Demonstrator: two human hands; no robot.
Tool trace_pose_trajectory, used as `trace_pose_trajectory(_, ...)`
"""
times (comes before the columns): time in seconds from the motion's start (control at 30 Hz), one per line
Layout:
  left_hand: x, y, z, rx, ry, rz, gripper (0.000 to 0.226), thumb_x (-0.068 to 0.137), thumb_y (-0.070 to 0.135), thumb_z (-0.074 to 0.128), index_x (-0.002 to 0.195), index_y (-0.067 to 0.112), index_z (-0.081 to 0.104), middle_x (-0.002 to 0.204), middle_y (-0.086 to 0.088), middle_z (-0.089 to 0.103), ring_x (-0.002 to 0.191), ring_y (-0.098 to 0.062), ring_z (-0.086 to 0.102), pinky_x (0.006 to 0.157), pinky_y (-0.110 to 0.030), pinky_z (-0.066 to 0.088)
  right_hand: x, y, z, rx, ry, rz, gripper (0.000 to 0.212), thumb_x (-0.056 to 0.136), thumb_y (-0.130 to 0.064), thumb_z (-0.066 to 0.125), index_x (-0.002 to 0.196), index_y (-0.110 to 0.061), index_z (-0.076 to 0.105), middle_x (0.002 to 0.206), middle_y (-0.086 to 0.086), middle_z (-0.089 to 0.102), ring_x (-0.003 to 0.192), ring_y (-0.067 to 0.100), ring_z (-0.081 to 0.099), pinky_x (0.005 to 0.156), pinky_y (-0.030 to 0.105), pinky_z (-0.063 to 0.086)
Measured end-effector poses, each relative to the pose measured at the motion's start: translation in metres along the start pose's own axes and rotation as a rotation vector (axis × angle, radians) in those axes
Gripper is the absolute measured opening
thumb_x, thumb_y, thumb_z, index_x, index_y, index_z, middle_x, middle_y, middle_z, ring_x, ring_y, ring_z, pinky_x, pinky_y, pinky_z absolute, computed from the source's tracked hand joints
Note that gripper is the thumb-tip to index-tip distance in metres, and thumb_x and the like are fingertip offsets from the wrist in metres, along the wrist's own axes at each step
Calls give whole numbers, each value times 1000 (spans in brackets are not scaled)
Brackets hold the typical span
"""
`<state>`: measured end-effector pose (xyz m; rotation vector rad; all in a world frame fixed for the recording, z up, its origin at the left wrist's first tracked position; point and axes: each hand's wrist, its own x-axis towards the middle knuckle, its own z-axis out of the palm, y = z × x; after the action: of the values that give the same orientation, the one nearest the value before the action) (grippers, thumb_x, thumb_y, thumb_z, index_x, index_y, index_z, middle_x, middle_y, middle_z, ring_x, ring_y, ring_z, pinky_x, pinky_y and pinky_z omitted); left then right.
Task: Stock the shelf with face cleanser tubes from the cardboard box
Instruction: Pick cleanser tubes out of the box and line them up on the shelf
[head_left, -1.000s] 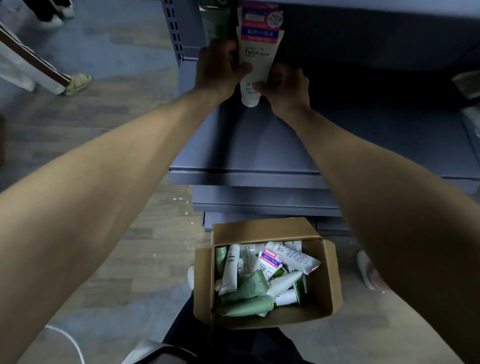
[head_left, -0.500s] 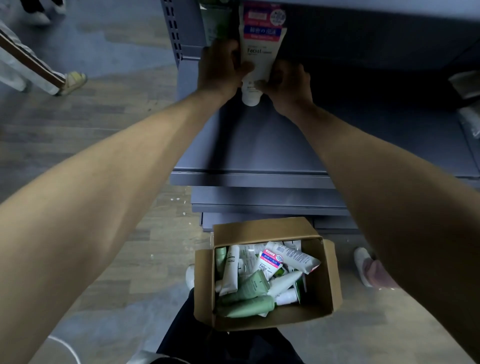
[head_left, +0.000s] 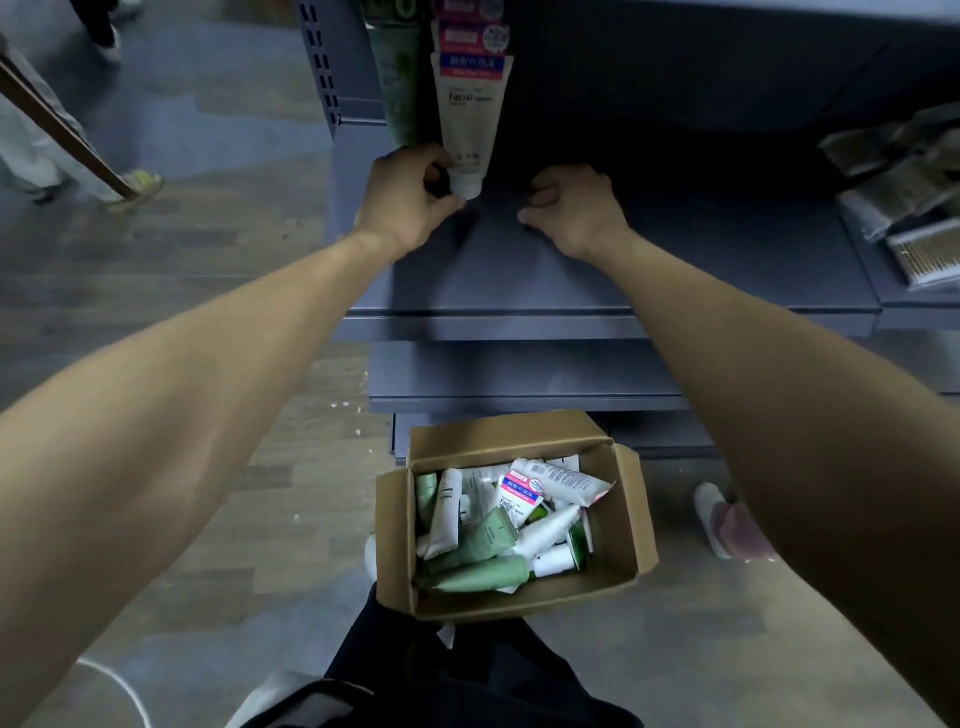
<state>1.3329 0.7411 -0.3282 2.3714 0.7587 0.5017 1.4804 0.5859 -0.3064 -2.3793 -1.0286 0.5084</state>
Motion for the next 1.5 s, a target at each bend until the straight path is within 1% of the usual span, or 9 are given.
trace_pose_trajectory(0.1,-8,20,1,11,-31,49,38,81,29,75,115,14,64,108,-6,68,84,-20,65,79,-22,48,-13,5,-12,13,13,-26,51,90,-27,69,135,-10,54,125,6,65,117,19,58,96,21,45)
trace_pose_trajectory(0.23,-16,51,7,66,-86,116,38,83,30,75,116,16,63,110,-6,66,86,-19,63,83,-24,48,-33,17,-26,40,43,-35,52,86,-26,74,132,-10,57,117,6,68,106,17,63,92,25,51)
trace_pose_trajectory(0.4,-42,83,26,153,-185,210,34,84,28,73,114,17,63,104,-6,69,88,-22,67,84,-39,55,-70,52,-33,43,79,-25,44,83,-31,77,121,-15,63,98,1,71,94,15,66,92,27,52)
trace_pose_trajectory(0.53,-79,97,57,143,-234,218,28,83,29,72,108,21,63,105,1,68,79,-14,69,82,-37,55,-114,90,-25,37,97,17,38,83,-31,77,116,-17,65,85,-5,68,80,11,65,87,30,55)
trace_pose_trajectory(0.73,-149,87,119,261,-409,288,30,84,35,68,111,23,61,101,4,66,86,-14,66,79,-34,53,-200,158,37,22,-1,112,32,81,-33,76,109,-22,66,86,-8,72,82,12,69,83,34,56)
trace_pose_trajectory(0.9,-190,76,153,267,-582,217,28,82,36,70,106,25,62,97,6,68,88,-16,64,80,-37,54,-248,195,78,18,-117,279,34,82,-34,74,113,-23,64,93,-5,73,92,17,67,85,34,54)
trace_pose_trajectory(1.03,-220,73,182,303,-709,159,31,81,38,71,108,27,62,100,7,68,93,-17,63,78,-33,52,-261,208,93,40,-143,343,32,83,-31,74,112,-21,66,94,-3,74,93,18,68,88,35,54)
trace_pose_trajectory(1.37,-238,88,238,477,-755,258,41,79,45,70,110,21,59,111,-3,63,104,-29,62,80,-38,48,-291,227,110,7,-160,462,30,85,-29,64,115,-28,60,94,3,72,95,27,67,88,38,55)
trace_pose_trajectory(1.5,-244,88,249,547,-774,264,30,85,32,65,110,17,58,112,-8,62,104,-34,63,79,-39,48,-300,235,111,47,-169,520,31,85,-29,65,116,-29,60,98,2,71,95,25,67,89,37,55)
